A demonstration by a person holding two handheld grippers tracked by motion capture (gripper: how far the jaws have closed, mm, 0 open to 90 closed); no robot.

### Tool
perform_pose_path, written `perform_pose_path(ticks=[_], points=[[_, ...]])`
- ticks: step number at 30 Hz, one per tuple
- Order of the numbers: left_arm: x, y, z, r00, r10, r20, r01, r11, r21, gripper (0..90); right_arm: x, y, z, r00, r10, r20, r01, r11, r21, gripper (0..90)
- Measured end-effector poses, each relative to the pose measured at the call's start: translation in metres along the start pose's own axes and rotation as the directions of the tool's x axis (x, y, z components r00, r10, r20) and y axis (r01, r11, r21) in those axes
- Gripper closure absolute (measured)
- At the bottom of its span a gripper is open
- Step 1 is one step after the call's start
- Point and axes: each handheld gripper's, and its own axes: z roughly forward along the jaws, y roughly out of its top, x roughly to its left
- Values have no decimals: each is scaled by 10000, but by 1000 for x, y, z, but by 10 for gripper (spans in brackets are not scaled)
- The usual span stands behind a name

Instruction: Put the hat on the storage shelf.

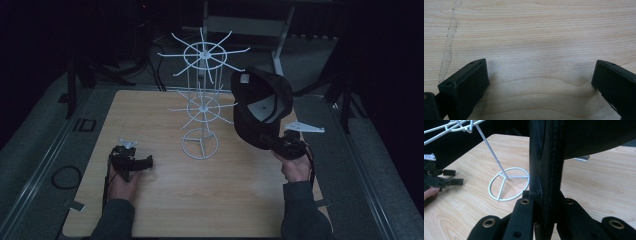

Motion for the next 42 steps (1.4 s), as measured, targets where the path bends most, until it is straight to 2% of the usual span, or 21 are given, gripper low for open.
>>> perform_pose_path(ticks=[15,26,42], points=[[0,0,0,10000,3,2,-3,10000,0,11,0,2,-3,9999,-6,173,9,9999,-152,864],[0,0,0,10000,7,1,-7,10000,0,11,2,8,-5,9990,-227,396,239,9992,-308,864],[0,0,0,10000,-6,14,6,10000,0,11,4,13,-7,9987,-266,425,284,9987,-417,864]])
